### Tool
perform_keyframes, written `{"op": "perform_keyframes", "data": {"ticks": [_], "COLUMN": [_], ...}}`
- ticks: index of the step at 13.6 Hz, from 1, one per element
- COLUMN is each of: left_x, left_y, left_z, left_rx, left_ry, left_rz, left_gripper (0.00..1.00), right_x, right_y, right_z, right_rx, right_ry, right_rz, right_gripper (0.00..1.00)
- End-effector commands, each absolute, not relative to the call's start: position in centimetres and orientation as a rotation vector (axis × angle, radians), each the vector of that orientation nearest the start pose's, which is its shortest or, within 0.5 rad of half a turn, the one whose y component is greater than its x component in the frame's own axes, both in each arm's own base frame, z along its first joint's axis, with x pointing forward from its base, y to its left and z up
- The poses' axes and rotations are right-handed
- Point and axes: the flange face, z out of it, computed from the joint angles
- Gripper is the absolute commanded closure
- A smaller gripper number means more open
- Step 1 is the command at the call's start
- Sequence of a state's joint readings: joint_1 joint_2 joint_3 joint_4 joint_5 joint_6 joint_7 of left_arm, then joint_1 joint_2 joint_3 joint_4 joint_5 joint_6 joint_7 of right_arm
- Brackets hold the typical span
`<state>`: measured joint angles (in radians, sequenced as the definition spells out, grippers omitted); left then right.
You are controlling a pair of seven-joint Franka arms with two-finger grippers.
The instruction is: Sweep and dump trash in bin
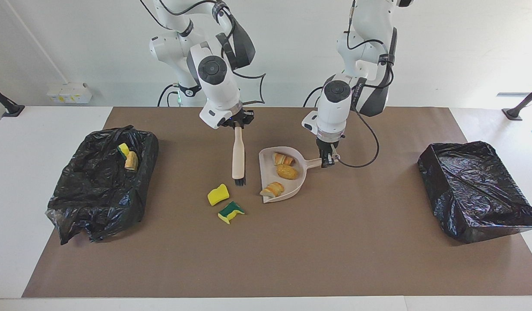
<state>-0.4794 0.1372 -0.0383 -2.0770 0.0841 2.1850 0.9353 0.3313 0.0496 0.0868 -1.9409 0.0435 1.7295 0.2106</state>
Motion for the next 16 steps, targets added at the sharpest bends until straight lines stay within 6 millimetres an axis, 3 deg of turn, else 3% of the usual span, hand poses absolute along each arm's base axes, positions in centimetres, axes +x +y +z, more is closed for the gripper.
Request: {"op": "perform_keyframes", "data": {"ticks": [1, 3, 5, 8, 10, 13, 16], "left_x": [49.4, 49.9, 51.2, 51.3, 51.2, 50.8, 50.0], "left_y": [-27.2, -27.0, -26.3, -26.4, -26.4, -26.9, -27.1], "left_z": [36.5, 37.2, 37.5, 37.5, 37.4, 37.4, 37.2], "left_rx": [-2.367, -2.434, -2.460, -2.458, -2.456, -2.449, -2.461], "left_ry": [1.969, 1.887, 1.853, 1.853, 1.853, 1.864, 1.847], "left_rz": [0.077, 0.103, 0.136, 0.137, 0.134, 0.134, 0.153], "left_gripper": [1.00, 1.00, 1.00, 1.00, 1.00, 1.00, 1.00], "right_x": [52.7, 55.7, 58.5, 60.8, 60.0, 57.7, 54.9], "right_y": [17.4, 14.1, 13.3, 13.4, 14.6, 16.3, 22.6], "right_z": [41.5, 39.9, 37.8, 35.2, 34.0, 32.6, 32.8], "right_rx": [-3.252, -3.323, -3.396, -3.400, -3.382, -3.271, -3.152], "right_ry": [-0.651, -0.866, -1.021, -1.054, -1.072, -0.874, -0.597], "right_rz": [0.356, 0.298, 0.263, 0.247, 0.299, 0.406, 0.448], "right_gripper": [1.00, 1.00, 1.00, 1.00, 1.00, 1.00, 1.00]}}
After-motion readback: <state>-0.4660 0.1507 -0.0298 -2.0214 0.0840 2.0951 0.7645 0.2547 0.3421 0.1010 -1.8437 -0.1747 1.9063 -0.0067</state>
